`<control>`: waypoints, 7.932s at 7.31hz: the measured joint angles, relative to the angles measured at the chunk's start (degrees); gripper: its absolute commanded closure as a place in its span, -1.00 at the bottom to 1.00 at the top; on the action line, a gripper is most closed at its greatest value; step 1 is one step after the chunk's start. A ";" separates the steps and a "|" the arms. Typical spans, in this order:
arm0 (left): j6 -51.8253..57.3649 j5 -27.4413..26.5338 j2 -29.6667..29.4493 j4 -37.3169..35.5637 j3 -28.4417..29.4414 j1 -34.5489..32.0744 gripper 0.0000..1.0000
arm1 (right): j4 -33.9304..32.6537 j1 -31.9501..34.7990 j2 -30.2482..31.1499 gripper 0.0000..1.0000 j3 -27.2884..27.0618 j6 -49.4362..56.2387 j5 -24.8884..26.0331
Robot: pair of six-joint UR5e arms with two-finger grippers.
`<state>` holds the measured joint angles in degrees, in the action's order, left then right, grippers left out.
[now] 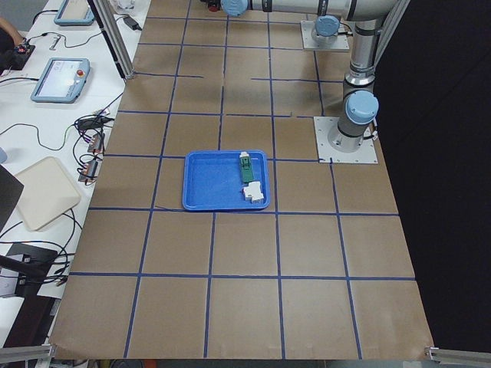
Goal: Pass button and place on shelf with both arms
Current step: 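Lift the button with the left gripper and carry it toward the table center, then hold the button up with the left gripper while the right gripper closes on it, then open the left gripper and withdraw it while the right gripper carries the button away, then lower the button into the wire mesh basket and open the right gripper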
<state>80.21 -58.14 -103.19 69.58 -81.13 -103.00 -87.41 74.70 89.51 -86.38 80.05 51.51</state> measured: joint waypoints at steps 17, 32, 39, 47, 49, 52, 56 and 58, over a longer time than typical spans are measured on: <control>-4.47 1.01 2.55 -4.89 -0.71 -4.57 1.00 | -7.09 3.90 7.79 -1.00 -8.23 22.44 -8.90; -5.93 0.60 3.71 -3.00 -0.65 -4.52 -1.00 | -11.65 6.96 5.92 0.76 -8.19 23.07 -8.58; -20.38 -15.26 10.82 30.12 -1.19 10.53 -1.00 | -13.21 -4.47 4.60 1.00 -7.59 25.23 -0.82; -63.91 -27.00 16.29 28.79 -5.81 22.28 -1.00 | -19.25 -31.31 -12.13 0.95 -1.71 35.21 11.06; -69.01 -30.81 17.32 21.96 -9.59 18.11 -1.00 | -21.41 -31.93 -14.30 0.83 -1.62 35.02 13.83; -70.83 -31.68 17.74 18.71 -11.20 16.25 -1.00 | -21.47 -33.43 -15.38 0.42 -1.77 34.54 15.02; -70.65 -31.66 18.15 18.55 -11.33 16.17 -1.00 | -19.92 -33.73 -15.40 -0.37 -2.15 31.56 16.61; -70.63 -31.66 18.18 18.52 -11.37 16.17 -1.00 | -17.91 -33.94 -15.31 -0.47 -2.19 31.02 16.76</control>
<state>9.58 -89.80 -85.01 88.10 -92.50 -86.84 -105.32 40.75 74.20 -88.57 111.07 68.27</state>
